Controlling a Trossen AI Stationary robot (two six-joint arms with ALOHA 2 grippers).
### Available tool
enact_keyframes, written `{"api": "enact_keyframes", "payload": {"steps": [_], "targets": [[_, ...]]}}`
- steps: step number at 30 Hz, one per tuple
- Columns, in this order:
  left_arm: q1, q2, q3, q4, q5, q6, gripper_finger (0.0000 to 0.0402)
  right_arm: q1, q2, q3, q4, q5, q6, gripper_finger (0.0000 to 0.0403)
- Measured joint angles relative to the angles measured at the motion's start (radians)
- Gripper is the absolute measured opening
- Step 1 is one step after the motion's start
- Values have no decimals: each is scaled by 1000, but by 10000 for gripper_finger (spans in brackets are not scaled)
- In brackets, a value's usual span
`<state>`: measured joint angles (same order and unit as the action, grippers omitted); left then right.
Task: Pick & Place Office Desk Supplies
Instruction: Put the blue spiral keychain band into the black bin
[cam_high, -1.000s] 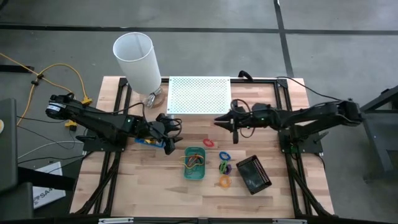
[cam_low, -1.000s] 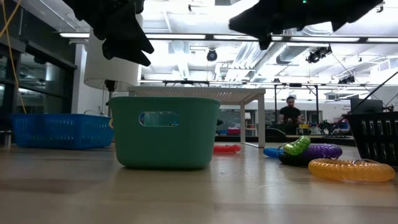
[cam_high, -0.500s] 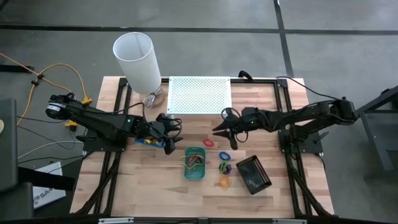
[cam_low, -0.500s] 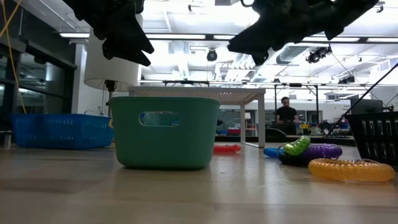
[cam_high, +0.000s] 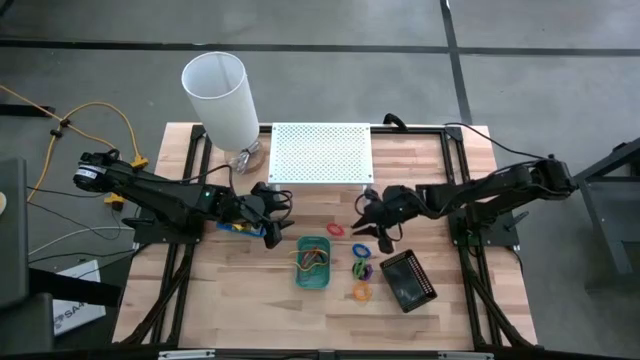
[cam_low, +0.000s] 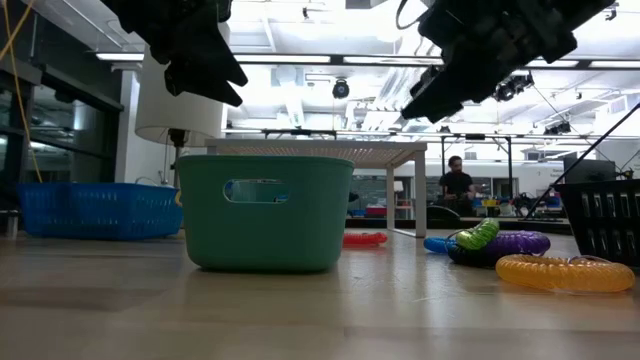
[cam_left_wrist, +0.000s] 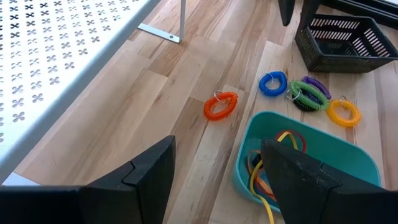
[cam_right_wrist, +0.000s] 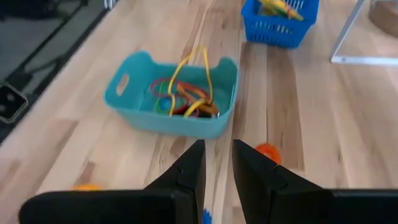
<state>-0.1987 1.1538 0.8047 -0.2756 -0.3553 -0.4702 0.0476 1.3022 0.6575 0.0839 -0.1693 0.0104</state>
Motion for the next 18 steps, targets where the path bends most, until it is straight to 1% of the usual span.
{"api": "enact_keyframes", "payload": {"steps": [7, 12, 16, 18], "targets": [[0, 0, 0, 0, 0, 0, 230, 28, 0, 0, -57, 22, 8, 66], [0, 0, 0, 0, 0, 0, 230, 43, 0, 0, -81, 67, 14, 66], [0, 0, 0, 0, 0, 0, 230, 55, 0, 0, -84, 101, -11, 66], [0, 0, 0, 0, 0, 0, 230, 64, 0, 10, -113, 117, -14, 66]]}}
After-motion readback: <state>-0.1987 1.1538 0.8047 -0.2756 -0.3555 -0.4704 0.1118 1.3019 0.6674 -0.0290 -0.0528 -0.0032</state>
